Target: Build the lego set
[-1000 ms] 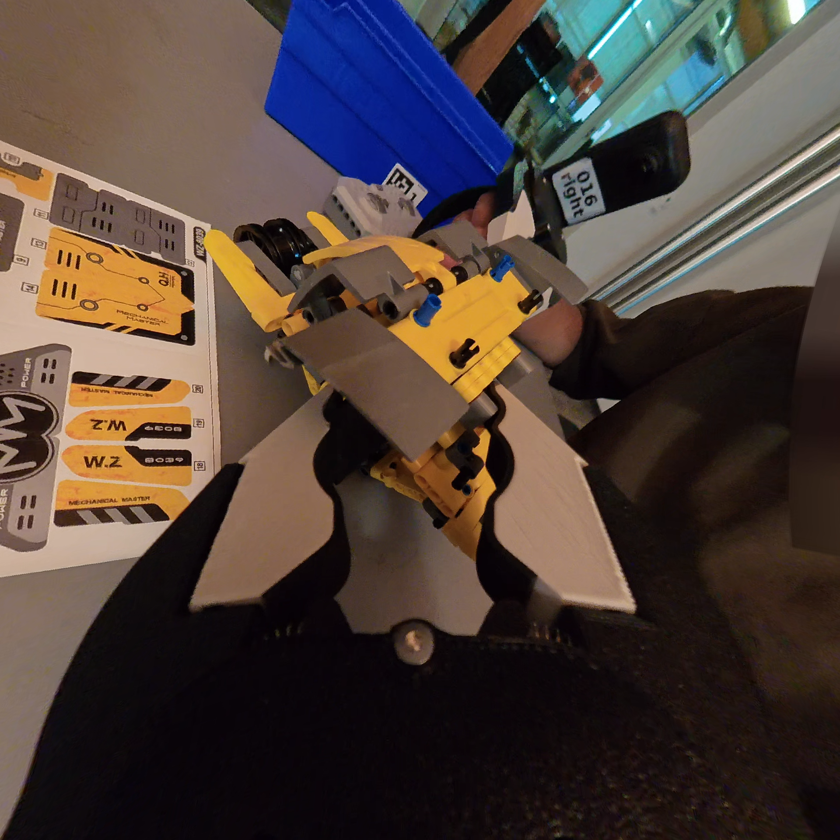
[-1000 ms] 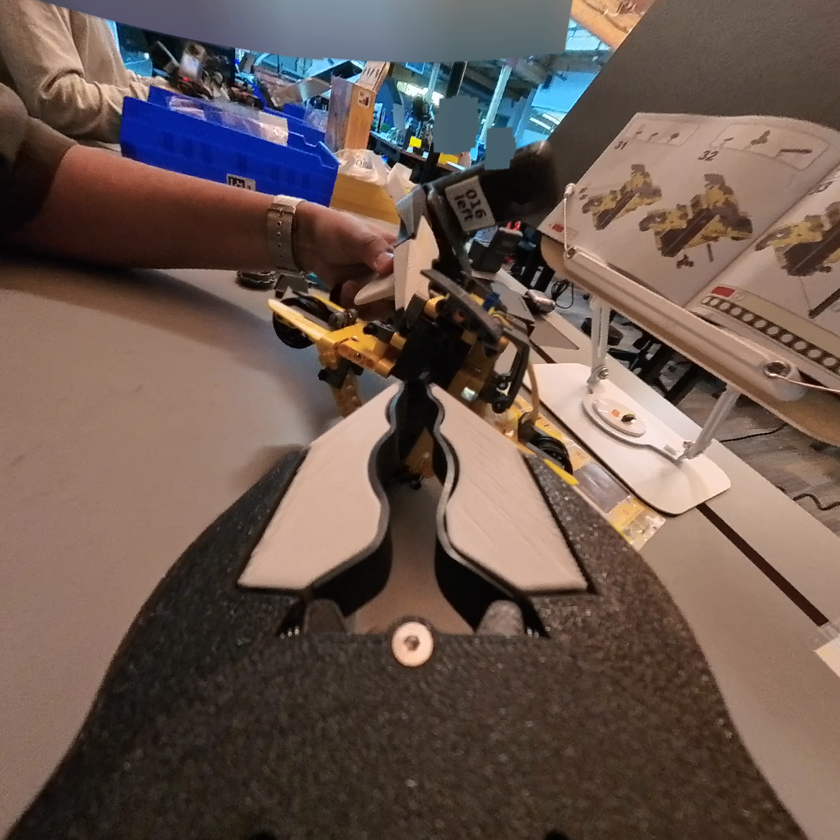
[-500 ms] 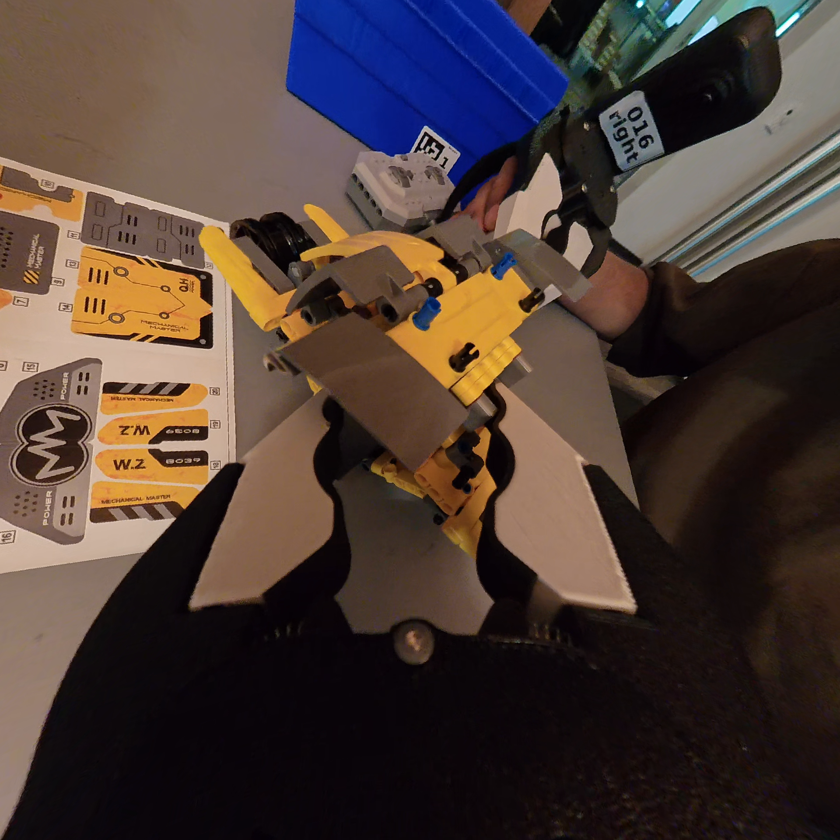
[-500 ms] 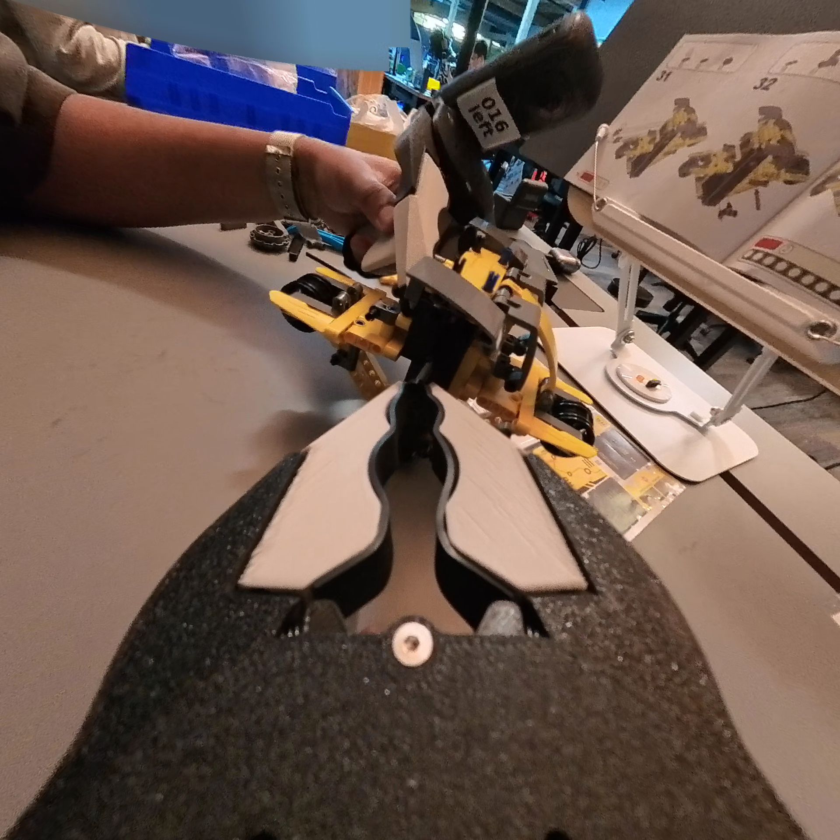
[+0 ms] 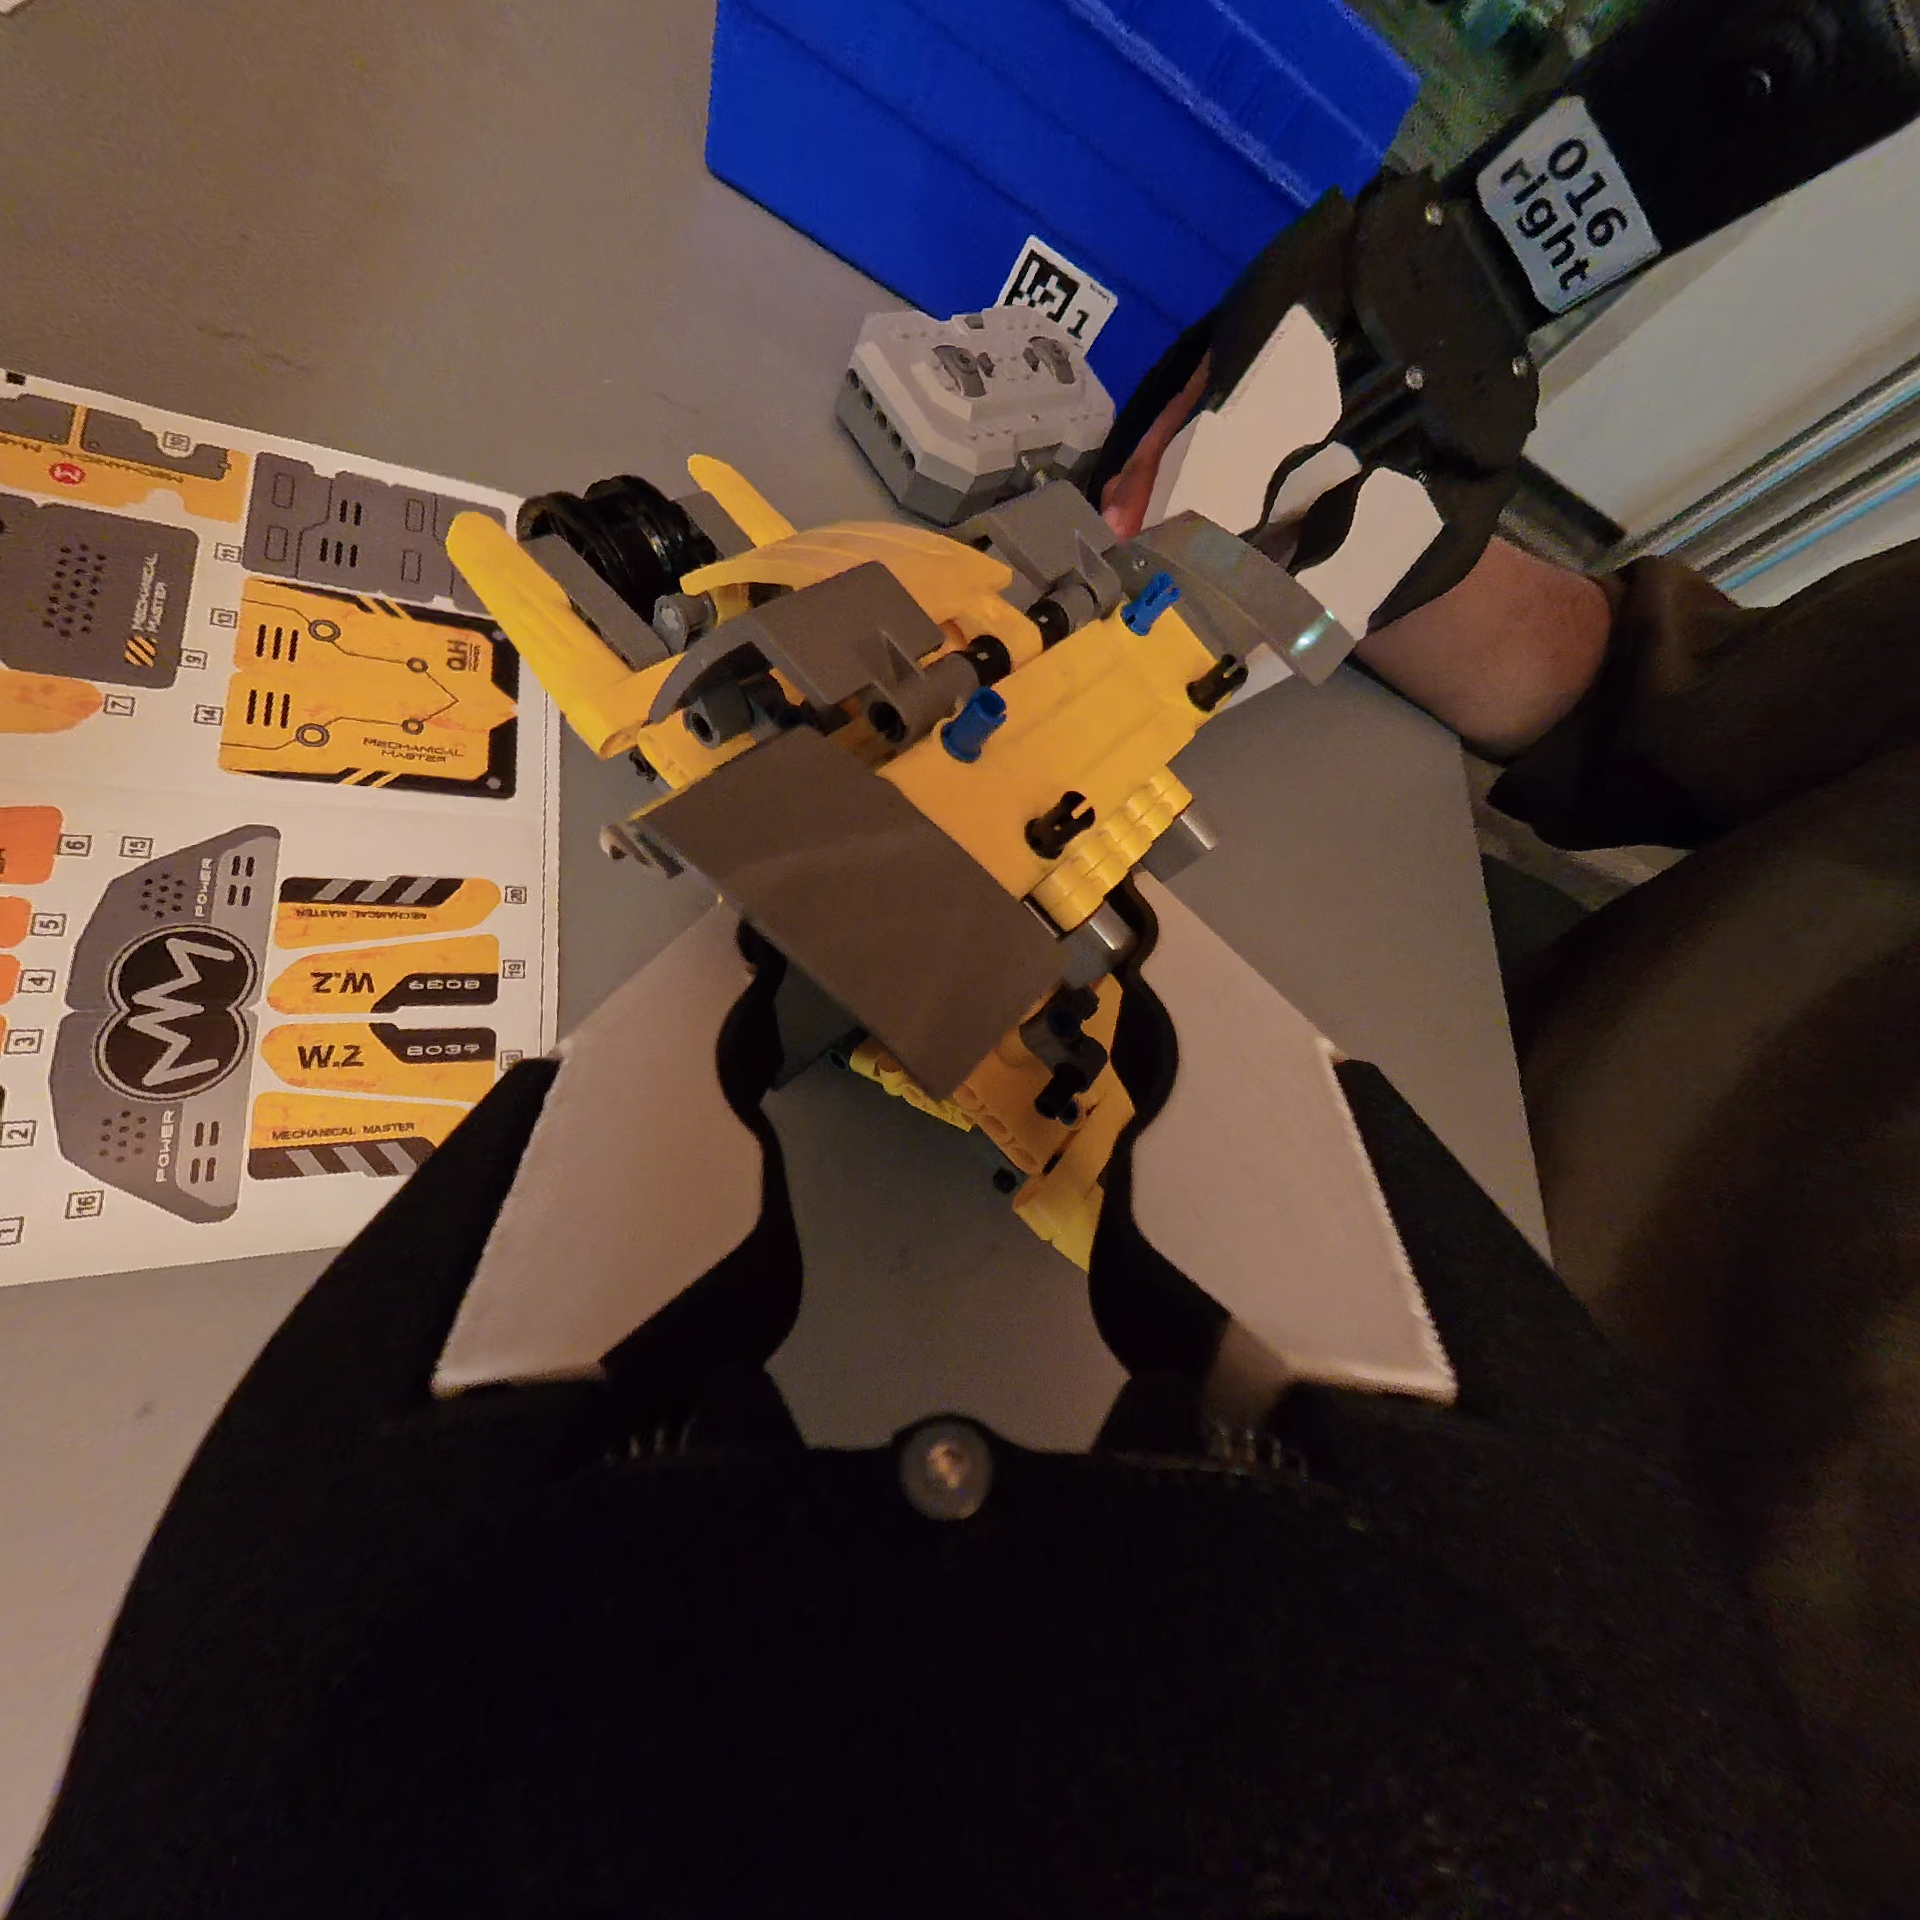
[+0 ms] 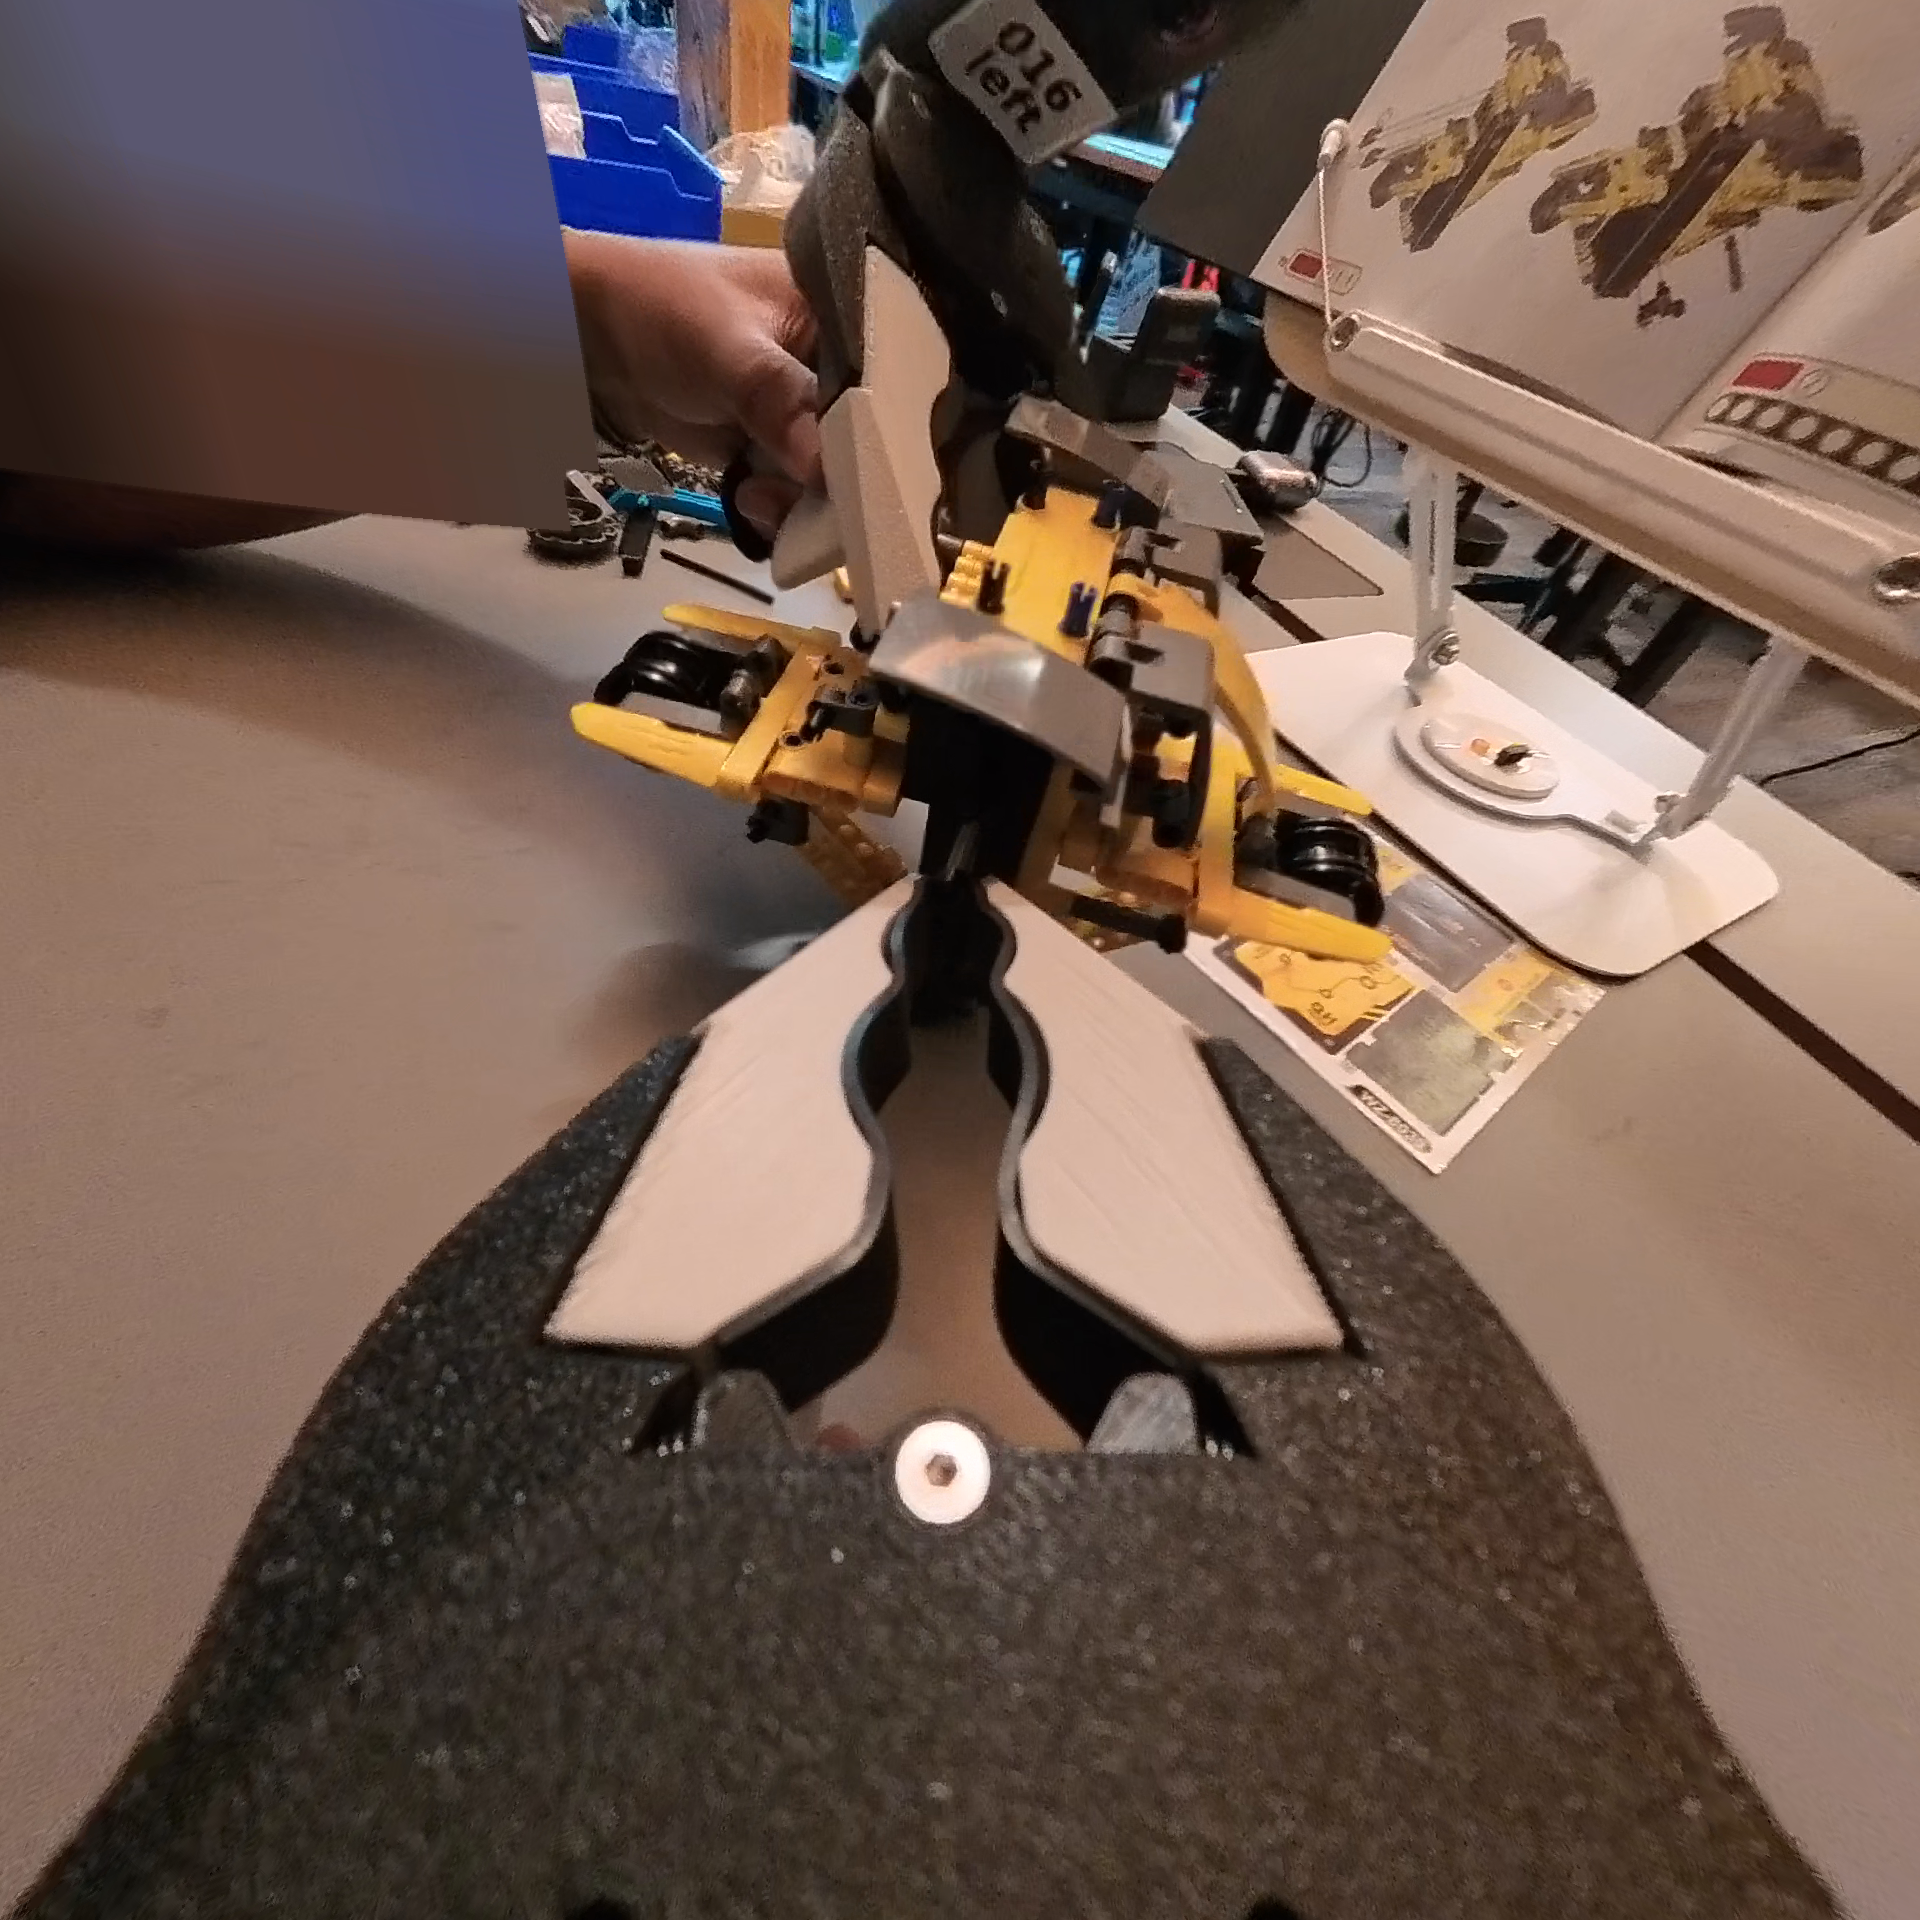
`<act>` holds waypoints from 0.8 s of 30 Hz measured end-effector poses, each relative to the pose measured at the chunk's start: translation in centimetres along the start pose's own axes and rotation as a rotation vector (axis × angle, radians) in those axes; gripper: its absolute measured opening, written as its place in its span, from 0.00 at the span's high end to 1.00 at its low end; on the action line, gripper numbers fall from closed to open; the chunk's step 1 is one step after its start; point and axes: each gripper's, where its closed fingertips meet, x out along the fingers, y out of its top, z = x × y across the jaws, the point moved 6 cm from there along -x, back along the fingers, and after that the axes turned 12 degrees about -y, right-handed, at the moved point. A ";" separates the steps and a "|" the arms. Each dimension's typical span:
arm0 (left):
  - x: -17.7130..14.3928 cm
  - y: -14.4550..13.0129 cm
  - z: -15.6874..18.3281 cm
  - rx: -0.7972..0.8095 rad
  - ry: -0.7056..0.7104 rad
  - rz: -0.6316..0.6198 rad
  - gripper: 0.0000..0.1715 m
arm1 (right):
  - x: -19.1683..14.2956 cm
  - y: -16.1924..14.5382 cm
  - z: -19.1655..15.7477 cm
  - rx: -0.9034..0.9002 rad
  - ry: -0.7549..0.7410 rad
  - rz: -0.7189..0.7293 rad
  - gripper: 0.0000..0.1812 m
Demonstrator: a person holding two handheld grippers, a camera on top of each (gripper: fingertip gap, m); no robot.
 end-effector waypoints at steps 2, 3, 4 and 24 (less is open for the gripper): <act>0.0 0.0 0.1 0.003 0.010 -0.010 0.66 | 0.0 0.0 0.0 0.010 0.005 -0.006 0.97; 0.0 0.0 0.1 0.004 0.011 -0.011 0.66 | 0.0 0.0 0.0 0.013 0.008 -0.008 0.97; 0.0 0.0 0.1 0.000 0.009 -0.008 0.66 | 0.1 0.0 0.1 0.012 0.006 -0.008 0.97; 0.2 0.1 -0.1 -0.021 0.009 0.007 0.66 | -0.2 0.3 0.2 0.130 -0.112 -0.042 0.91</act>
